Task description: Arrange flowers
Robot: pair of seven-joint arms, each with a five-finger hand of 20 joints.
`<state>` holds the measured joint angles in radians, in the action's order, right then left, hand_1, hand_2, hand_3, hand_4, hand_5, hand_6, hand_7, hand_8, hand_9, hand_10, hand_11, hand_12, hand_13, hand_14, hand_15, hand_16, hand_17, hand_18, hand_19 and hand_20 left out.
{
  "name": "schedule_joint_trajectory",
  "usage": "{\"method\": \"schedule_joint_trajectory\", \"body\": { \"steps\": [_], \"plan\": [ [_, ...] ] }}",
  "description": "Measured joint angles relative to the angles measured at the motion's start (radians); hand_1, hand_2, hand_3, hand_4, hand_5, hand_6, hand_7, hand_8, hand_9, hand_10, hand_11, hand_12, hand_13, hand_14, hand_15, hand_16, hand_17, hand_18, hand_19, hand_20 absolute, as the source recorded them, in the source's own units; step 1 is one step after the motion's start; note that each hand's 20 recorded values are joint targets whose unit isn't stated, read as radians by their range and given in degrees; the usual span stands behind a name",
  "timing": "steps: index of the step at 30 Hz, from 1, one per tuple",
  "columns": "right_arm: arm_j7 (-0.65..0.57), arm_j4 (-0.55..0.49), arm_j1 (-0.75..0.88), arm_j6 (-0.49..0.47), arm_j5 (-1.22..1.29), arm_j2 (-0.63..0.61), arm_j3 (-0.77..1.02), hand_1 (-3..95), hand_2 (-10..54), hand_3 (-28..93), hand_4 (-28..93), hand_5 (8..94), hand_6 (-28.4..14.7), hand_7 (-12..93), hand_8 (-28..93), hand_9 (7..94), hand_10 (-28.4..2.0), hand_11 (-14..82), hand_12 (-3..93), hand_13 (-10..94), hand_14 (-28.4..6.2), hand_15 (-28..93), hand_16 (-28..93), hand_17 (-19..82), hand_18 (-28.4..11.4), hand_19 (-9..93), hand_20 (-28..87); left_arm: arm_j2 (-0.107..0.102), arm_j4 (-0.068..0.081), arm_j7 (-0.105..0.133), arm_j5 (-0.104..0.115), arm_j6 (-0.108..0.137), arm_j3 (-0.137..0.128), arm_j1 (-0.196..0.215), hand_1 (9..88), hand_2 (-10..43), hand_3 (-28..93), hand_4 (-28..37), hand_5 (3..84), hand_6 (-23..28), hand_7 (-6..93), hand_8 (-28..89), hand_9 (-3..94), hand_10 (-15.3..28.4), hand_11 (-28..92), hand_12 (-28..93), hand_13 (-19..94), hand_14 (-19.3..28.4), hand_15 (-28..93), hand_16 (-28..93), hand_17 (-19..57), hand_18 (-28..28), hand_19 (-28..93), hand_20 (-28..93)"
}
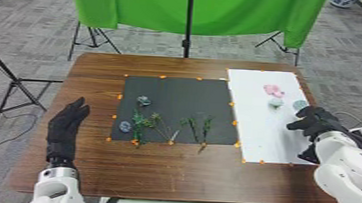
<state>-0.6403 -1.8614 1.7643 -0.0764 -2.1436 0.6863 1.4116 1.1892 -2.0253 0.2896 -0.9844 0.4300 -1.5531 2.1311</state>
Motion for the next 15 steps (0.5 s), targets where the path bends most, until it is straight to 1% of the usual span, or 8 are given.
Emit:
{"method": "schedule_joint_trajectory", "body": {
  "steps": [8, 15],
  "plan": [
    [-0.009, 0.004, 0.014, 0.026, -0.029, 0.011, 0.003, 41.9, -9.5, 63, -17, 50.5, -0.2, 11, -6, 65.9, -15.8, 14.7, 21.9, 83, -5.1, 56, 32, 56, -13.9, 93, 44, 0.000, -0.001, 0.000, 0.000, 0.000, 0.000, 0.001, 25.6, 12.9, 63, -28.3, 45.4, 4.5, 11.7, -7, 43.4, 13.9, 17, 10, 31, 14.4, 17, -2, 7.8, 8.2, 5, 17],
    [-0.002, -0.058, 0.050, 0.051, 0.010, 0.009, 0.055, 42.6, -9.5, 63, -17, 51.5, 0.3, 11, -6, 67.2, -15.3, 15.3, 21.8, 83, -4.8, 56, 32, 57, -13.8, 93, 44, -0.001, -0.001, 0.001, 0.000, -0.003, 0.000, 0.001, 25.6, 12.7, 63, -28.3, 45.4, 4.5, 11.8, -7, 43.3, 13.8, 17, 10, 31, 14.4, 18, -2, 7.8, 8.2, 5, 17]
  ]
}}
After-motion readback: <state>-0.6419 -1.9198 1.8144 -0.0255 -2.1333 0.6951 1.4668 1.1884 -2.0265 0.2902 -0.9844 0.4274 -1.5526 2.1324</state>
